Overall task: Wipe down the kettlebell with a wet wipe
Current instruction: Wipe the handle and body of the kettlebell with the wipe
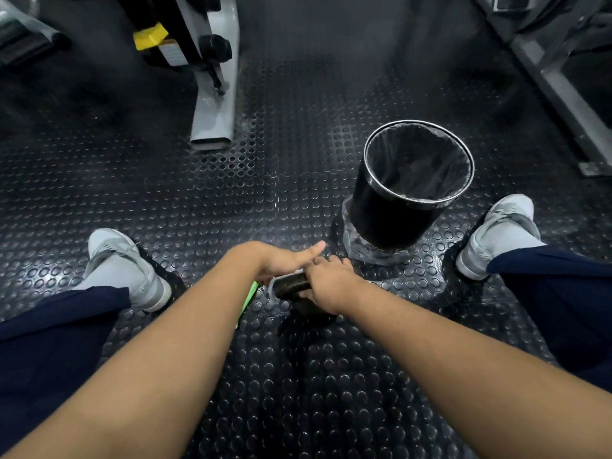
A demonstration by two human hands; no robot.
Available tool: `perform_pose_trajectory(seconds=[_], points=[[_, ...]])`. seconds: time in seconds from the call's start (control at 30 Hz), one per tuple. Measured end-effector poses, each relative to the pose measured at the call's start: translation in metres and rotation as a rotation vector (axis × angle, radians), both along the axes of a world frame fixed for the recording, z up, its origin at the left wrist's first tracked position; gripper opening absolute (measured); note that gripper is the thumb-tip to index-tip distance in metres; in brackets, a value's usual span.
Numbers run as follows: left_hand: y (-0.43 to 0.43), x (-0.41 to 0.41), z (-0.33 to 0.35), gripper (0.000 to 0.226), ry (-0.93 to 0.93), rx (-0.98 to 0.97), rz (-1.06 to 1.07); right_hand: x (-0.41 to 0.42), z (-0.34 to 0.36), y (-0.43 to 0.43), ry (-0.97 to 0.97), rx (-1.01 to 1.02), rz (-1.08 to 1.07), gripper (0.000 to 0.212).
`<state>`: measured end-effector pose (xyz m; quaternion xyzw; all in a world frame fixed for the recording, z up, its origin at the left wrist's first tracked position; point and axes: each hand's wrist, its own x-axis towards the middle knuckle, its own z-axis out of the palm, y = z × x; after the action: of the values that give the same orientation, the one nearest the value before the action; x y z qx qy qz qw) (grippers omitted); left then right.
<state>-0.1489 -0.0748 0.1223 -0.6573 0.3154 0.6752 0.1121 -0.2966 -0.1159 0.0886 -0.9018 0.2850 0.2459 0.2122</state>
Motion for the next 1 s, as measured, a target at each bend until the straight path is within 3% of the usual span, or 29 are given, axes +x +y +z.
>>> perform_pose_trajectory(seconds=[0.13, 0.23, 0.4, 0.5, 0.63, 0.73, 0.83, 1.0], points=[[0.014, -0.003, -0.046, 0.123, -0.027, -0.200, 0.174, 0.000, -0.001, 0.000, -0.007, -0.004, 0.002, 0.059], [0.029, -0.005, -0.030, 0.129, -0.081, -0.182, 0.279, -0.001, -0.001, -0.001, -0.009, -0.018, 0.010, 0.061], [0.023, -0.003, 0.021, 0.123, -0.112, -0.188, 0.154, 0.000, 0.000, -0.003, -0.012, -0.017, 0.023, 0.053], [0.018, -0.006, 0.047, 0.105, -0.118, -0.147, 0.085, 0.003, 0.001, -0.003, 0.027, -0.010, 0.035, 0.052], [0.013, -0.009, 0.030, 0.091, -0.061, -0.145, 0.100, 0.001, 0.003, -0.003, 0.009, 0.005, 0.011, 0.054], [0.015, -0.011, -0.010, 0.112, -0.032, -0.201, 0.093, -0.001, 0.006, 0.000, -0.028, 0.027, -0.005, 0.057], [0.022, -0.006, -0.043, 0.116, -0.046, -0.251, 0.183, 0.000, 0.006, 0.000, -0.011, -0.006, 0.018, 0.051], [0.025, -0.001, -0.002, 0.111, 0.007, -0.171, 0.139, -0.001, 0.004, -0.001, -0.023, -0.022, 0.040, 0.055]])
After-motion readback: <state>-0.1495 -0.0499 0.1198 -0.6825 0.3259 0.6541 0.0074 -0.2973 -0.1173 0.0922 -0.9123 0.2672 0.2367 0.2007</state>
